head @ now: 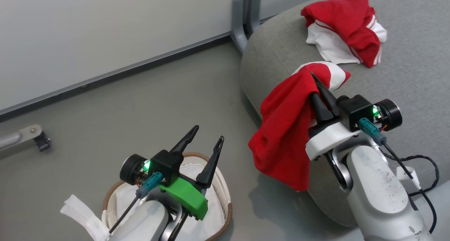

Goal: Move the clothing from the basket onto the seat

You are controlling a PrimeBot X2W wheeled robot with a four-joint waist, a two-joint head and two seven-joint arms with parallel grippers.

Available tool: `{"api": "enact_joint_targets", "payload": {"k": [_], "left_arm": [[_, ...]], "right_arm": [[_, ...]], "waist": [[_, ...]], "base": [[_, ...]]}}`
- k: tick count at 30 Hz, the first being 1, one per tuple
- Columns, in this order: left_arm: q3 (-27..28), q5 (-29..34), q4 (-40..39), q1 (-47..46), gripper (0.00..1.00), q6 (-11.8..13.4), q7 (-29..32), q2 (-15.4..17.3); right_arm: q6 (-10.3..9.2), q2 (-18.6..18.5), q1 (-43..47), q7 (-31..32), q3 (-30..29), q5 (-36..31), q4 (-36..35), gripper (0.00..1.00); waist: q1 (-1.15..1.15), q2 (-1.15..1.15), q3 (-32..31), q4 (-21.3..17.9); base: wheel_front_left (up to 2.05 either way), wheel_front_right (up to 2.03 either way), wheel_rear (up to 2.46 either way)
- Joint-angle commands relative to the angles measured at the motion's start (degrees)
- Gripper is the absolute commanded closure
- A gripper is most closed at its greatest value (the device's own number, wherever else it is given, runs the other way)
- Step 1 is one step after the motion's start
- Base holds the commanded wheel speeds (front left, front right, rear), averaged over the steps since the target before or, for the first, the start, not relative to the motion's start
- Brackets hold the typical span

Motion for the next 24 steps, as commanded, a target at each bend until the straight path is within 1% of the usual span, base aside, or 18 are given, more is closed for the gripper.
{"api": "enact_joint_targets", "payload": {"k": [1,4,7,11,15,18,20,24], "left_arm": [[0.18,0.75,0.04,0.33,0.0,-0.3,-0.19,0.32],[0.06,1.04,0.26,-0.09,0.0,-0.58,-0.15,0.24],[0.02,1.12,0.37,-0.42,0.0,-0.79,-0.12,0.11],[-0.12,1.53,0.22,-1.0,0.0,-1.02,-0.12,-0.02],[-0.24,2.07,-0.25,-1.53,0.0,-1.36,-0.13,0.0],[-0.52,2.26,-0.42,-1.69,0.0,-1.5,-0.13,0.05],[-0.59,2.55,-0.64,-2.04,0.0,-1.37,-0.13,0.02],[-0.6,3.18,-1.38,-2.71,0.0,-1.07,-0.13,0.27]], "right_arm": [[-0.08,-0.1,0.68,-0.13,-0.1,0.37,-0.35,1.0],[-0.08,-0.06,0.94,-0.13,-0.26,0.6,-0.36,1.0],[-0.08,-0.1,1.19,-0.13,-0.5,0.79,-0.51,1.0],[-0.08,-0.07,0.77,-0.13,-1.14,-0.12,0.02,1.0],[-0.08,-0.69,-1.98,-0.13,-1.67,0.17,0.35,1.0],[-0.08,-2.41,-5.23,-0.13,-1.81,0.83,0.95,1.0],[-0.08,-3.56,-8.15,-0.13,-2.44,2.53,1.24,1.0],[-0.08,-8.52,-15.99,0.72,-3.13,4.15,1.62,1.0]], "waist": [[0.0,0.0,2.97,-6.94],[0.0,0.0,3.69,-8.64],[0.0,0.0,4.17,-9.37],[0.0,0.0,4.92,-9.29],[0.0,0.0,5.99,-8.38],[0.0,0.0,7.05,-7.18],[0.0,0.0,7.88,-6.16],[0.0,0.0,9.84,-3.81]], "base": [[0.0,0.0,0.0],[0.0,0.0,0.0],[0.0,0.0,0.0],[0.0,0.0,0.0],[0.0,0.0,0.0],[0.0,0.0,0.0],[0.0,0.0,0.0],[0.0,0.0,0.0]]}}
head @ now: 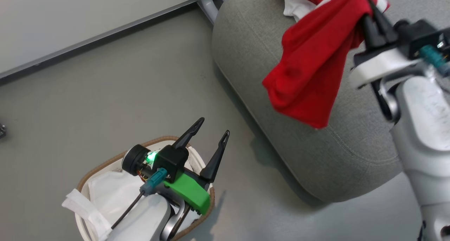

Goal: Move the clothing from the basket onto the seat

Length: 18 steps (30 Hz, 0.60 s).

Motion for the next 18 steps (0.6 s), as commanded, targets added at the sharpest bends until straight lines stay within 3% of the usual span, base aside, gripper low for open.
{"api": "enact_joint_targets", "payload": {"k": [1,4,12,18], "left_arm": [[-0.15,0.67,-0.37,-1.16,0.0,0.13,-0.04,0.59],[-0.53,1.22,-0.77,-1.65,0.0,0.06,0.18,0.86],[-1.61,2.6,-2.91,-4.19,0.0,0.13,0.88,1.43],[-2.55,4.16,-5.1,-6.11,0.0,0.34,1.62,1.63]], "right_arm": [[-0.08,-1.49,-2.89,0.57,-0.95,1.13,-0.09,1.0],[-0.08,-5.72,-9.07,3.09,-3.15,4.64,0.26,1.0],[-0.08,-20.36,-21.36,8.64,-8.58,6.17,1.7,1.0],[-0.08,-26.63,-23.05,10.2,-14.17,3.47,5.45,1.0]], "waist": [[0.0,-0.01,2.4,2.55],[0.0,-0.01,4.4,4.89],[0.0,-0.01,10.76,11.54],[0.0,-0.01,15.83,15.96]], "base": [[0.0,0.0,0.0],[0.0,0.0,0.0],[0.0,0.0,0.0],[0.0,0.0,0.0]]}}
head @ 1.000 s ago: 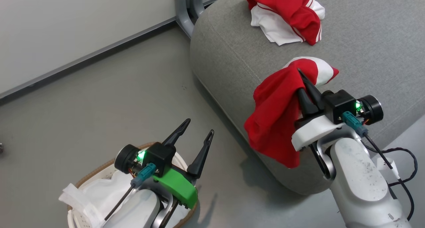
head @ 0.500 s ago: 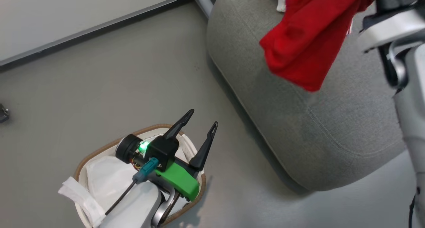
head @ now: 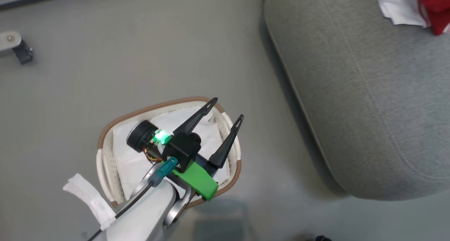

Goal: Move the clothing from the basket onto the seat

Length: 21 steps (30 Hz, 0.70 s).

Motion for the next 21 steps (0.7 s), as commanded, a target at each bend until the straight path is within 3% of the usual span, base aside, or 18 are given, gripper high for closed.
{"api": "enact_joint_targets", "payload": {"k": [1,4,9,18,19,21], "left_arm": [[0.02,0.65,-0.49,-1.39,0.0,0.25,0.16,0.3],[-0.33,1.21,-1.53,-1.92,0.0,0.51,0.34,0.48],[-0.7,1.72,-2.57,-2.38,0.0,0.81,0.8,1.34],[-0.39,1.9,-3.49,-2.22,0.0,1.78,1.02,2.77],[-0.45,1.84,-3.48,-2.04,0.0,1.76,1.11,2.89],[-0.5,1.61,-3.4,-1.68,0.0,1.91,1.15,3.09]], "right_arm": [[-0.08,-0.58,0.42,-0.21,-1.12,-0.62,1.45,1.0],[-0.08,-0.53,2.76,-1.59,-3.92,-1.57,5.2,1.0],[-0.08,2.89,7.47,-5.41,-8.2,-4.46,13.0,1.0],[-0.08,10.06,11.48,-9.8,-9.47,-9.25,22.04,1.0],[-0.08,10.7,11.74,-10.11,-9.56,-9.43,22.3,0.93],[-0.08,12.02,12.42,-10.51,-9.99,-9.21,22.29,0.49]], "waist": [[0.0,0.0,6.15,5.72],[0.0,0.0,8.44,7.11],[0.0,0.0,11.09,8.13],[0.0,0.0,11.91,6.64],[0.0,0.0,11.74,6.26],[0.0,0.0,11.33,5.56]], "base": [[0.0,0.0,0.0],[0.0,0.0,0.0],[0.0,0.0,0.0],[0.0,0.0,0.0],[0.0,0.0,0.0],[0.0,0.0,0.0]]}}
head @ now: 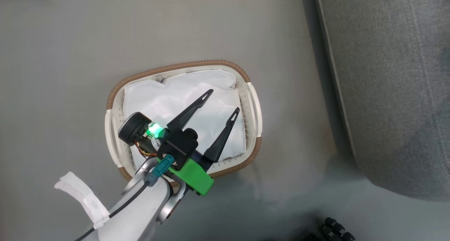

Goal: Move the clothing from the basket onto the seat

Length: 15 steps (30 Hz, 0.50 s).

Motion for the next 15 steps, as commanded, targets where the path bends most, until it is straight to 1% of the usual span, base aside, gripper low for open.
{"api": "enact_joint_targets", "payload": {"k": [1,7,15], "left_arm": [[0.06,-0.21,0.08,-0.02,0.0,0.27,0.04,0.52],[0.05,-1.03,0.46,1.01,0.0,0.49,0.05,0.66],[0.42,-2.35,1.82,2.19,0.0,0.98,-0.82,-0.05]], "right_arm": [[-0.08,0.51,1.4,-0.36,-0.15,0.17,-0.24,0.0],[-0.08,2.68,5.16,-0.68,0.92,0.17,-4.56,0.0],[-0.08,5.33,13.24,-0.73,2.75,1.54,-11.45,0.0]], "waist": [[-0.01,0.0,-0.8,-1.03],[-0.01,0.0,-3.26,-3.03],[-0.01,0.0,-8.29,-5.09]], "base": [[0.0,0.0,0.0],[0.0,0.0,0.0],[0.0,0.0,0.0]]}}
